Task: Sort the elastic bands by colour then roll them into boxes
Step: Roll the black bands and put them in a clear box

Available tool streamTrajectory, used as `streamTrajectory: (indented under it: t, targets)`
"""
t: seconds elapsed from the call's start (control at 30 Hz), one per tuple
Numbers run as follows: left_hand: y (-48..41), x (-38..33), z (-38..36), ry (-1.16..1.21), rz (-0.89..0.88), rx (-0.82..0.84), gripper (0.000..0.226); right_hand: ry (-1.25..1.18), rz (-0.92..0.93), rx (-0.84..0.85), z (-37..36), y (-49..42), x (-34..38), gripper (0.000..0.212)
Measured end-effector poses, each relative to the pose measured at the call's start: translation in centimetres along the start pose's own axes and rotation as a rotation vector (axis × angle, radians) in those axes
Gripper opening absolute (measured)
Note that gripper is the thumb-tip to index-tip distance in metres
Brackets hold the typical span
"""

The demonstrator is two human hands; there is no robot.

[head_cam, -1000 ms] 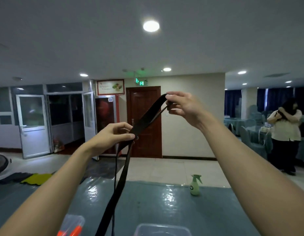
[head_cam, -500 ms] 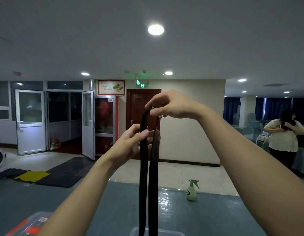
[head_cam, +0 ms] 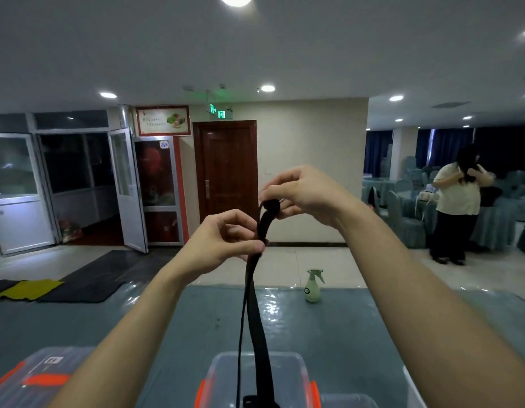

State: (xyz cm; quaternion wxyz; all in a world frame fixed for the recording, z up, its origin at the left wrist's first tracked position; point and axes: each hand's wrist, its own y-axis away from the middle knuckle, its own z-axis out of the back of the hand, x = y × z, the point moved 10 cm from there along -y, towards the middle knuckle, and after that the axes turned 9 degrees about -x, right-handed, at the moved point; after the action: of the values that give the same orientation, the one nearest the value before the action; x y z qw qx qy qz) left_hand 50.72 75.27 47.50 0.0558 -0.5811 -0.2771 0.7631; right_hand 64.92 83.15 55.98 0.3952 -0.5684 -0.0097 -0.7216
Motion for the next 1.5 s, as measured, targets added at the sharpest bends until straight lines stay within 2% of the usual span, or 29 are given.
streamTrajectory:
  t: [0.1,0.23,0.3,0.4,0.47,0.53,0.6,0.7,0.77,0.9,0.97,1.07,1.23,1.33,1.43,1.5]
  targets:
    - [1.3,1.9,-1.2,-0.182,0.004,0.021,0.041,-0.087,-0.136,-0.113,-0.2,2.4,-5.3,0.012]
    - [3.6,5.4,-2.7,-0.433,0.025,0.059,0.028,-0.386,-0.381,-0.188,-1.3,7.6,-14.8,0.023]
    - [4.9,7.0,-3.7,-0.529,0.050,0.094,0.026,-0.460,-0.495,-0.152,-2.6,10.5,-19.4,0.024]
    - [7.0,8.4,-5.8,-0.634,0.052,0.239,0.022,-0.440,-0.626,0.017,-4.7,15.1,-24.2,0.024]
    - [8.1,8.6,-7.2,-0.622,0.044,0.364,0.021,-0.383,-0.643,0.178,-5.8,17.5,-25.4,0.026]
    - [8.9,8.1,-8.3,-0.549,0.032,0.449,0.022,-0.425,-0.607,0.259,-6.0,18.7,-25.2,0.032]
    - [9.3,7.7,-9.2,-0.408,0.034,0.453,0.026,-0.580,-0.557,0.270,-5.2,19.1,-24.1,0.042]
    - [9.4,8.5,-11.1,-0.068,0.105,0.361,0.028,-0.782,-0.443,0.260,-3.2,18.6,-22.5,0.051]
    - [9.5,10.8,-12.1,0.020,0.147,0.288,0.029,-0.741,-0.471,0.176,-2.0,18.3,-24.2,0.051]
    - [11.7,17.3,-13.4,-0.154,0.286,0.294,0.032,-0.549,-0.745,-0.018,-2.8,20.9,-31.1,0.030]
    - [13.0,19.8,-13.9,-0.218,0.340,0.316,0.030,-0.543,-0.828,-0.023,-4.3,22.6,-33.5,0.031]
    - [14.2,22.2,-13.5,-0.218,0.384,0.261,0.031,-0.543,-0.861,0.001,-5.6,23.5,-35.2,0.034]
    - [16.4,24.1,-13.8,-0.204,0.404,0.219,0.030,-0.532,-0.903,-0.087,-6.2,24.1,-37.0,0.034]
    - [16.6,24.5,-13.5,-0.337,0.347,0.186,0.026,-0.347,-0.908,-0.043,-6.8,24.9,-38.0,0.033]
    - [16.6,24.5,-13.4,-0.421,0.293,0.203,0.025,-0.097,-0.891,0.059,-6.9,25.3,-38.3,0.022]
    - [16.8,24.6,-13.5,-0.423,0.290,0.211,0.024,-0.047,-0.859,0.128,-7.1,25.2,-38.1,0.023]
